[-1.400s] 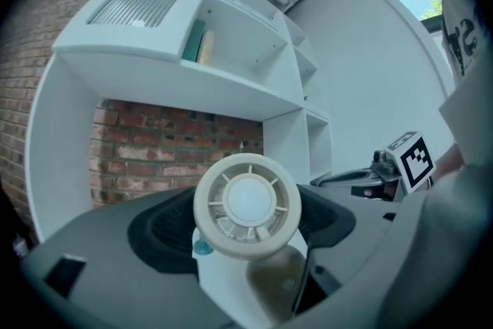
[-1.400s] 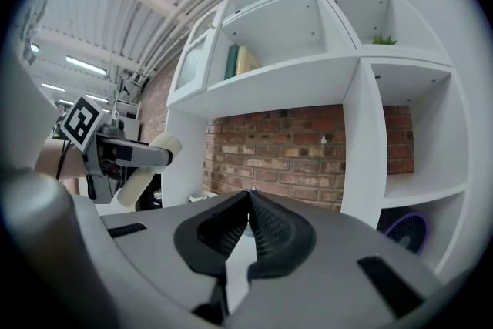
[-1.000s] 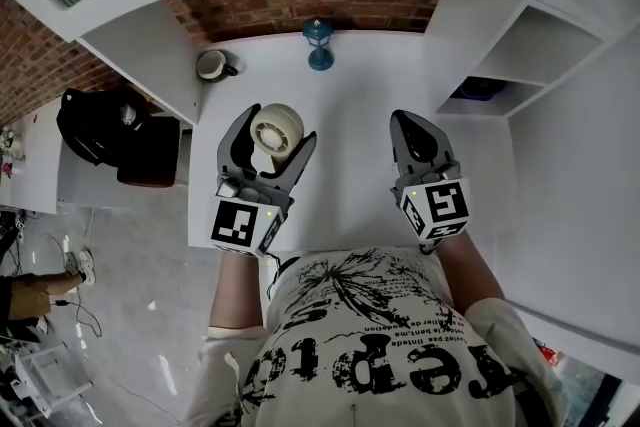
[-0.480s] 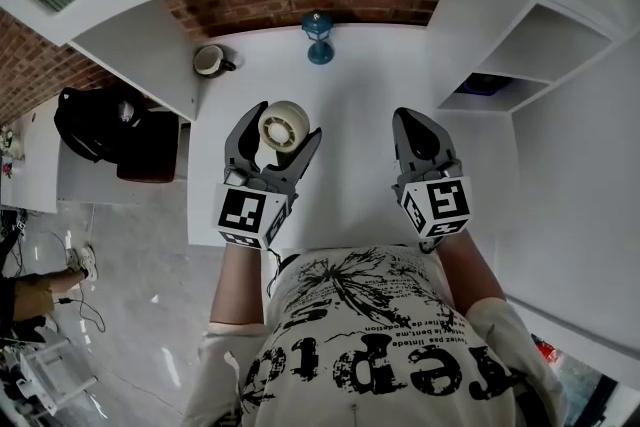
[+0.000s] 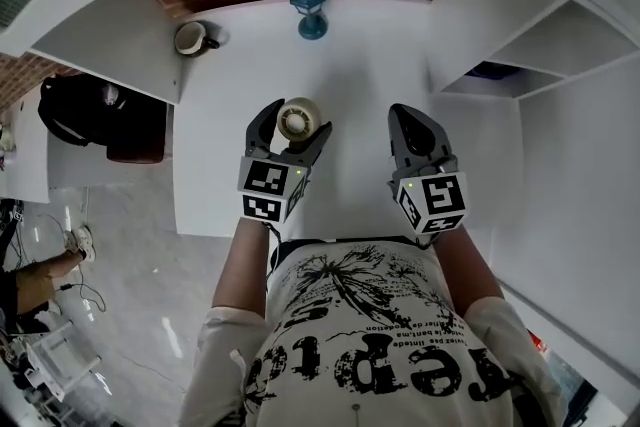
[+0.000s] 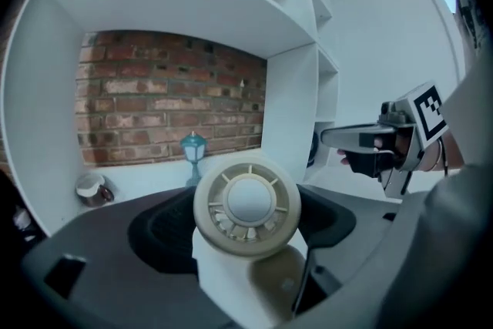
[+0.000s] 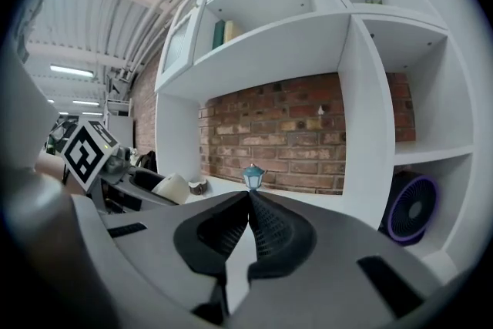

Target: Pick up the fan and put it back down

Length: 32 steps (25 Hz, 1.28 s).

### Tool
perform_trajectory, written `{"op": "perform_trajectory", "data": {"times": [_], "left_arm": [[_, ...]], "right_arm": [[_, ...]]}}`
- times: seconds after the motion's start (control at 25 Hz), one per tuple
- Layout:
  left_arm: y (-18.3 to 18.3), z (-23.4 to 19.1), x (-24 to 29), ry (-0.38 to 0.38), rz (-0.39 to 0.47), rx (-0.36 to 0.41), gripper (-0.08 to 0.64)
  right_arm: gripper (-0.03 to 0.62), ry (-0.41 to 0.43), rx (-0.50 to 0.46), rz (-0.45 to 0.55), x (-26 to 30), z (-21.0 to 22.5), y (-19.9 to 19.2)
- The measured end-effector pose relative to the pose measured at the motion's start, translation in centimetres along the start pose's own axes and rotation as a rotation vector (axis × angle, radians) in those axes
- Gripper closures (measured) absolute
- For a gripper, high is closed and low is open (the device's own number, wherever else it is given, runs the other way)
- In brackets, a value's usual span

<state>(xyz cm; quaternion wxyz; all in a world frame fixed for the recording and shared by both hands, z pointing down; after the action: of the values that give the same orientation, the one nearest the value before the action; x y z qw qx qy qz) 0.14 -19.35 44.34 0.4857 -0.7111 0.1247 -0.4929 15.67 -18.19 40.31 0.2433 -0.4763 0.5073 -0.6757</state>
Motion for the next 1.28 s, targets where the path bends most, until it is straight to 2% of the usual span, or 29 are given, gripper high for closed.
{"op": "perform_trajectory", "data": {"times": [0.24,0.76,1.0,1.28], "left_arm": [[-4.8,-0.4,4.6,0.007,-0.155,-0.045,0.178],[-12.1,-0.4,10.1,0.005,-0.363,-0.127,0.178],[-14.2,-0.3,11.4,0.019,-0.434,-0.132,0.178],[-15.1,-0.4,12.2,0.035,-0.469,-0.134,0.178]], "right_arm": [[0.577,0.025,0.027,-0.057,1.5,1.1,-2.4],[0.577,0.065,0.053,-0.131,3.9,1.9,-5.9],[0.577,0.076,0.040,-0.151,4.5,1.8,-6.8],[0.577,0.054,0.048,-0.165,4.6,2.1,-7.0]]}}
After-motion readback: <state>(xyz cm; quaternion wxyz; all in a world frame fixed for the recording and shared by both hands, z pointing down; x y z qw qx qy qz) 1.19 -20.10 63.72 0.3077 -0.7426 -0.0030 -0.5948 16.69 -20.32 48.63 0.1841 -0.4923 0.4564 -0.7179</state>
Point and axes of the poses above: the fingertips, and each gripper's own axes: x forward along the fingers, z to its right, y out of its top, the point moved 2 cm from there along -x, backward along the fingers, and after that the axes turned 10 degrees about -z, right-handed, at the moved point
